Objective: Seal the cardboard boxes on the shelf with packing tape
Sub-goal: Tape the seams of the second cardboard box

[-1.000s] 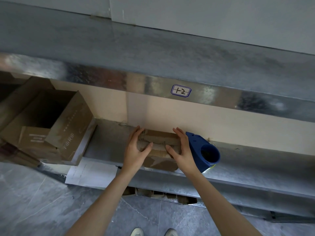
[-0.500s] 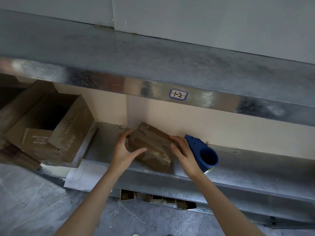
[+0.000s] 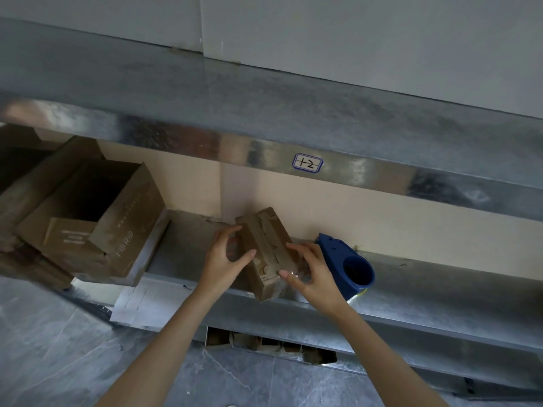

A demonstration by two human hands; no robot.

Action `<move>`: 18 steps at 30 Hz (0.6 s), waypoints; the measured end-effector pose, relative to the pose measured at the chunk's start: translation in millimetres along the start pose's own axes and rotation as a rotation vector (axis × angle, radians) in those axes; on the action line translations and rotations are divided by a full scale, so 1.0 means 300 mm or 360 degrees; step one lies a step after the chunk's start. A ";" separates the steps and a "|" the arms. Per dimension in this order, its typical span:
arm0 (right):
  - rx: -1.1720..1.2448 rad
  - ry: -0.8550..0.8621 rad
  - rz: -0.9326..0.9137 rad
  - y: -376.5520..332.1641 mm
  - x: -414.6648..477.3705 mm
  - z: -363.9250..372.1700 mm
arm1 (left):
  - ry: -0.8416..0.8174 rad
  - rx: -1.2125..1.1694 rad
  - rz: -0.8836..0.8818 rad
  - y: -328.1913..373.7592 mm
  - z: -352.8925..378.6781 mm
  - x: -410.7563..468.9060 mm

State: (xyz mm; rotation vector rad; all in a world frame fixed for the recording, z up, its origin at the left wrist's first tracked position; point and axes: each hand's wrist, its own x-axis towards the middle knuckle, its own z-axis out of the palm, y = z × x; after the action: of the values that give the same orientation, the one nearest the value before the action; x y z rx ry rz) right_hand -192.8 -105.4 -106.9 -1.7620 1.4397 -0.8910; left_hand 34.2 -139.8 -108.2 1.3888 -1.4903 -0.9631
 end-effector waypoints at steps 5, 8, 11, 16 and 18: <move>-0.0103 -0.0036 -0.0064 -0.018 -0.005 -0.037 | -0.0083 0.0141 0.0002 0.020 0.009 -0.009; -0.0283 0.0033 -0.0058 -0.006 -0.006 -0.097 | -0.0065 0.0309 0.0018 0.027 -0.005 -0.012; -0.0603 0.0115 -0.0004 0.018 -0.007 -0.162 | 0.0004 0.0622 0.0116 0.018 -0.022 -0.010; -0.0809 0.0165 0.0155 0.078 -0.024 -0.214 | 0.0032 0.0998 0.0243 0.010 -0.025 -0.018; -0.0951 0.0109 0.0259 0.102 -0.034 -0.218 | 0.0038 0.1045 0.0252 0.011 -0.015 -0.024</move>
State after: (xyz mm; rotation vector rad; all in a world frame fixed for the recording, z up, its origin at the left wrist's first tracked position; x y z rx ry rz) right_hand -265.1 -105.4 -98.7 -1.9976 2.0091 -0.4603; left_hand 37.5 -132.2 -104.0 1.6813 -1.9636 -0.3568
